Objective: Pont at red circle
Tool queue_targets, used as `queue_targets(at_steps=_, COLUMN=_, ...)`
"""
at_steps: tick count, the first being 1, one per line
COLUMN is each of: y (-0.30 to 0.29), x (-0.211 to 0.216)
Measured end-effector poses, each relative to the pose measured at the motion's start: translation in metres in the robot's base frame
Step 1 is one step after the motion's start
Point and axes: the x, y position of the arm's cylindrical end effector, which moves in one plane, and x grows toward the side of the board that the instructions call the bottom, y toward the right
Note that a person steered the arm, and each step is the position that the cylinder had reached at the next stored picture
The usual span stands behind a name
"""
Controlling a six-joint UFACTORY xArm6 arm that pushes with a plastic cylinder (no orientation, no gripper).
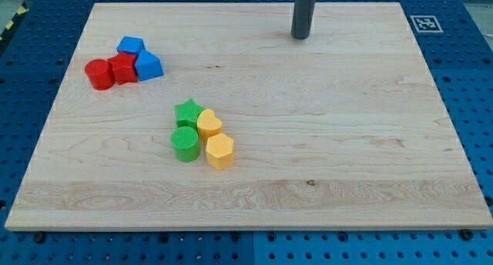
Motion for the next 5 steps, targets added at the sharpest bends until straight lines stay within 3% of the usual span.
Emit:
queue_targets(at_steps=3, y=0.0, x=0.0)
queue_targets(at_steps=5, y=-0.096, x=0.003)
